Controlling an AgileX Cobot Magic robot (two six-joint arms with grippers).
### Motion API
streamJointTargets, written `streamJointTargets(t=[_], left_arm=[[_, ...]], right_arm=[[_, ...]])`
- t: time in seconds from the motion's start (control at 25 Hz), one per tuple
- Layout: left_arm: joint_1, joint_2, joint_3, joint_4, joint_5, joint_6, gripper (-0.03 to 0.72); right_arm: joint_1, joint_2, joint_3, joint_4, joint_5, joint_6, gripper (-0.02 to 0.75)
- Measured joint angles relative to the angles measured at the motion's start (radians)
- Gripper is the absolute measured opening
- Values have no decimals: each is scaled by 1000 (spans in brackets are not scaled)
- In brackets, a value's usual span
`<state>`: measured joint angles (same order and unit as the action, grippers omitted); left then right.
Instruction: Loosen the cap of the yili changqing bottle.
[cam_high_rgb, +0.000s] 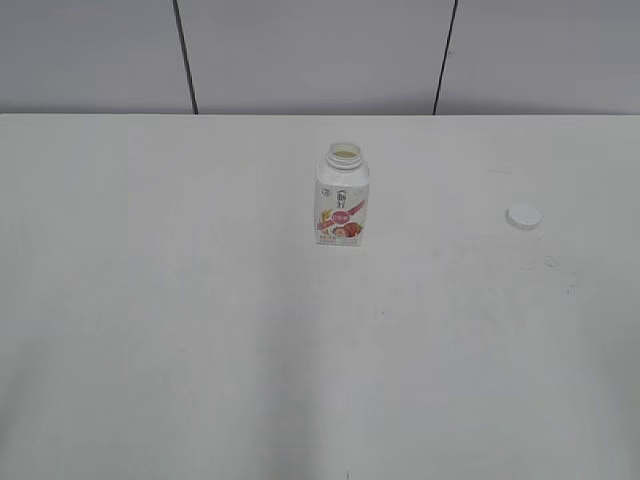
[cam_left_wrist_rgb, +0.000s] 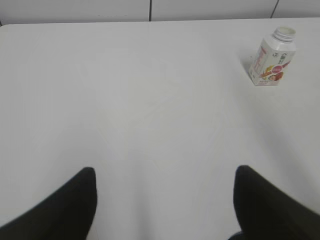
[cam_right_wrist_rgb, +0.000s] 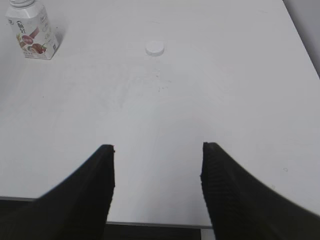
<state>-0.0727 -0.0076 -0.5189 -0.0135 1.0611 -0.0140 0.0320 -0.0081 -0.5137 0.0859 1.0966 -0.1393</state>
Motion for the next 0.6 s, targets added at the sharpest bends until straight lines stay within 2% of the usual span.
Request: streamJointTargets(t=[0.16, 0.6], left_arm=[[-36, 0, 0, 13, 0, 0, 498], [-38, 0, 1, 43, -1, -3, 489]], right_arm=[[0, 0, 0, 0, 0, 0, 448], [0, 0, 0, 0, 0, 0, 448]])
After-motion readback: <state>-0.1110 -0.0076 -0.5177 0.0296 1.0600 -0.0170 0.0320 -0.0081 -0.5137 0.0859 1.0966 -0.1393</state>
